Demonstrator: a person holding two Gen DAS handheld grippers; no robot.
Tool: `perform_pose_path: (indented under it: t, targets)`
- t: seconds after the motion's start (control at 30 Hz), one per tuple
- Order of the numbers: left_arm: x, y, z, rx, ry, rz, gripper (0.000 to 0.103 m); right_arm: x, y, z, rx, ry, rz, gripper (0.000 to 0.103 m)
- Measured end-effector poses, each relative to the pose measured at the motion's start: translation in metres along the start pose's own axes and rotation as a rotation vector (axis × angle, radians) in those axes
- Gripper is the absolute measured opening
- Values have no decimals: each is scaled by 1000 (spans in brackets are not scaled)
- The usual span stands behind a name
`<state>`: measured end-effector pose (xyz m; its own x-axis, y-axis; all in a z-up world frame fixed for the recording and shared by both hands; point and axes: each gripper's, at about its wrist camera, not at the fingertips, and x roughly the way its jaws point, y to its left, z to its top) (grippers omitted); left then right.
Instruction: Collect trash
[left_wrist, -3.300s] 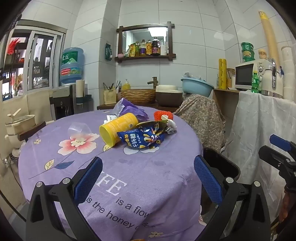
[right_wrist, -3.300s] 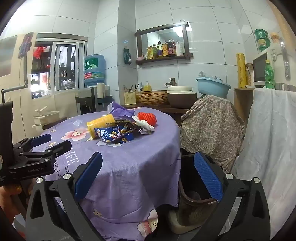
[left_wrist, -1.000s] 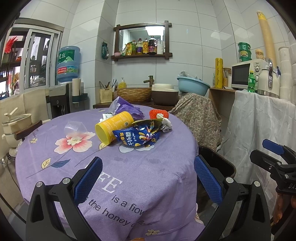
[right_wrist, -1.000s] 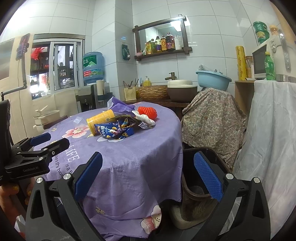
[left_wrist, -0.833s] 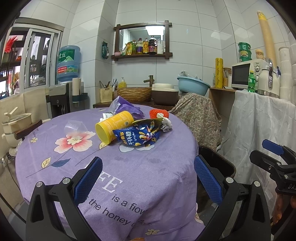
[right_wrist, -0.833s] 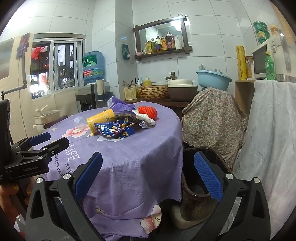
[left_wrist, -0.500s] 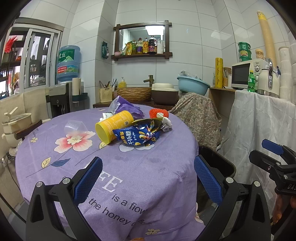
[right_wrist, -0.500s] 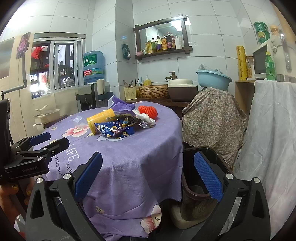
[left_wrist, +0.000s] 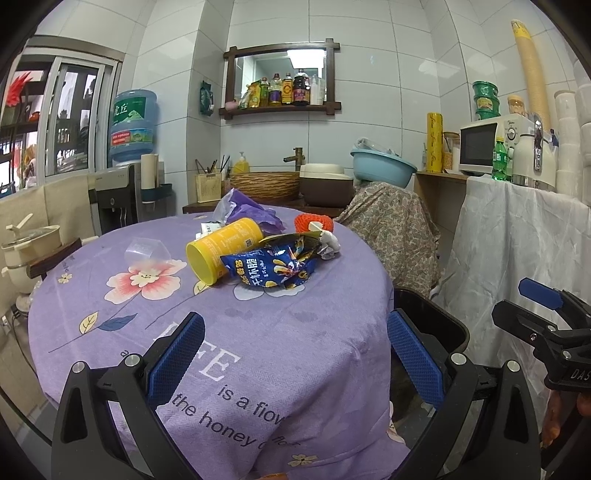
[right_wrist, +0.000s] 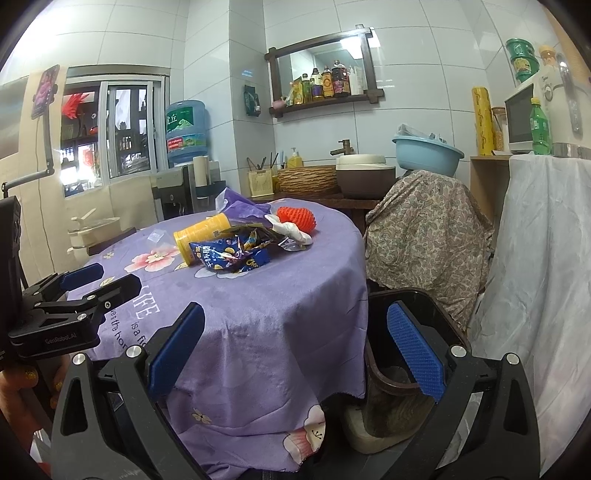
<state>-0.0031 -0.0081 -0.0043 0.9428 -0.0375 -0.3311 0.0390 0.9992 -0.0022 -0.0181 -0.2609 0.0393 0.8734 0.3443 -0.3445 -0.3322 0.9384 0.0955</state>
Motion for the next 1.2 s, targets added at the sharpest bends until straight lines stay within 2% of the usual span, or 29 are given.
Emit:
perform_pose_path:
  t: [0.27,0.5,0.6,0.77,0.97,1.13,1.2]
  targets:
    - [9,-4,-7,40,40,-51,98,6,-6,-3,4,9,-12,98]
    - [25,5,-18,17,109,-58,98,48,-15,-18,113,160,89,98]
    - [31,13,-17,27,128,-51,98,65,-14,-17,125,189,106,98]
    - [42,40,0,27,145,-49,98,94,0,-2,80,214,176,98]
    - [54,72,22,62,135,5,98,136,23,26,10,249,300,98]
    - [76,92,27,39,203,-11,98,183,42,49,-6,311,364,97]
    - [82,100,26,4,218,-11,98,199,47,57,-9,329,369,93]
